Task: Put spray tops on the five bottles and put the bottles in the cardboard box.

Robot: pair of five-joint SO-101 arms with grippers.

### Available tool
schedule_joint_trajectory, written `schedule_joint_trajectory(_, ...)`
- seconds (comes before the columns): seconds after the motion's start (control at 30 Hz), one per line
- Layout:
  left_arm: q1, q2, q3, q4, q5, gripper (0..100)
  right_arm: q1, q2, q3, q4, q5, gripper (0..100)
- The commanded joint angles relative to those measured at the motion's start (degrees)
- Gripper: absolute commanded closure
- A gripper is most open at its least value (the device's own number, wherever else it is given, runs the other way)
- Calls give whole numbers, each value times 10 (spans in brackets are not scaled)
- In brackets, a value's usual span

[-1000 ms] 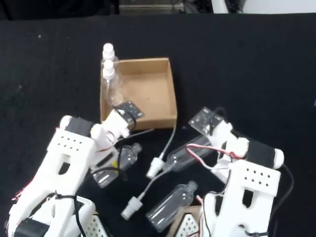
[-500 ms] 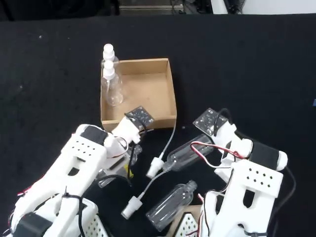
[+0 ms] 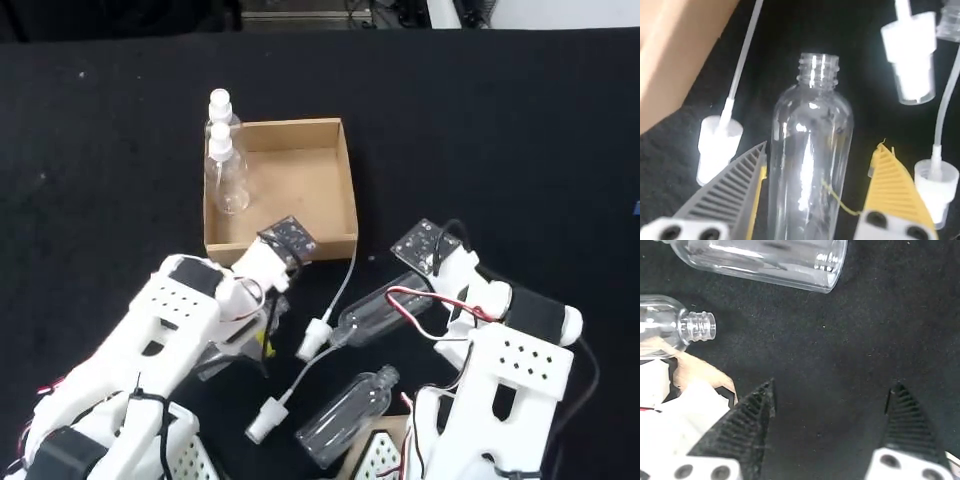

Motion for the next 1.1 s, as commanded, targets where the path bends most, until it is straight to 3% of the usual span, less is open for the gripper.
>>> schedule_joint_trajectory(0.0,20,0,11,-42,3,700,13,-15,0,-5,2,680)
schedule_joint_trajectory(0.37,19,-1,50,-70,-1,704,11,-16,17,-9,4,680)
schedule_joint_trajectory(0.53,20,-2,50,-67,-1,836,13,-16,17,-9,4,680)
schedule_joint_trajectory(0.63,21,-8,32,-5,-2,902,14,-16,17,-9,4,680)
schedule_joint_trajectory(0.8,-14,-48,-53,149,-35,912,11,-16,15,-9,4,680)
schedule_joint_trajectory(1.07,-222,-149,-170,325,-191,912,9,-16,-36,23,1,680)
